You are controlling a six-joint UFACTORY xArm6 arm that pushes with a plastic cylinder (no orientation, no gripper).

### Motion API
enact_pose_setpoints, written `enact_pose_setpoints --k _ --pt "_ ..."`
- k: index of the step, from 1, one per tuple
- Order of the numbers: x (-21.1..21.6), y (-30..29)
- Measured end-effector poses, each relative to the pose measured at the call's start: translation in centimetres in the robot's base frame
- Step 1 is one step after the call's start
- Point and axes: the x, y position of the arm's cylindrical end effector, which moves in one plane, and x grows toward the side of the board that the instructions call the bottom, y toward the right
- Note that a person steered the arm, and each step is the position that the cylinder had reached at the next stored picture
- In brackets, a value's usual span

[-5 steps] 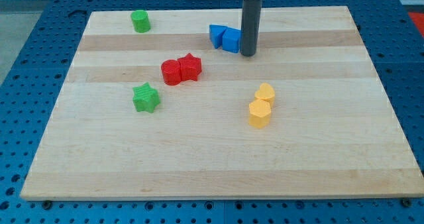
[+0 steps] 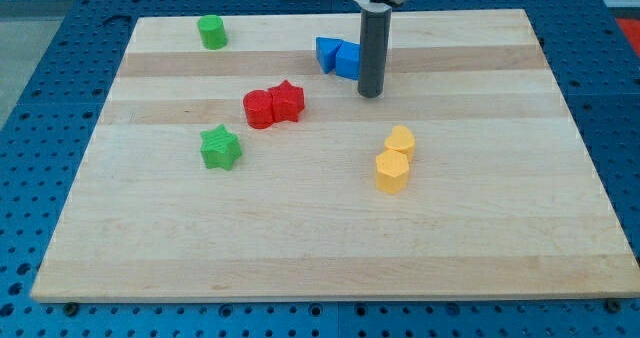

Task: Move your arm to green star

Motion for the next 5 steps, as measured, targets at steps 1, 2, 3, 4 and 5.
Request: enact_pose_setpoints --k 1,2,3,4,5 --pt "0.4 0.0" --pt "1.5 0.0" --pt "1.8 0.0" --pt "2.3 0.0" --pt "3.5 0.0"
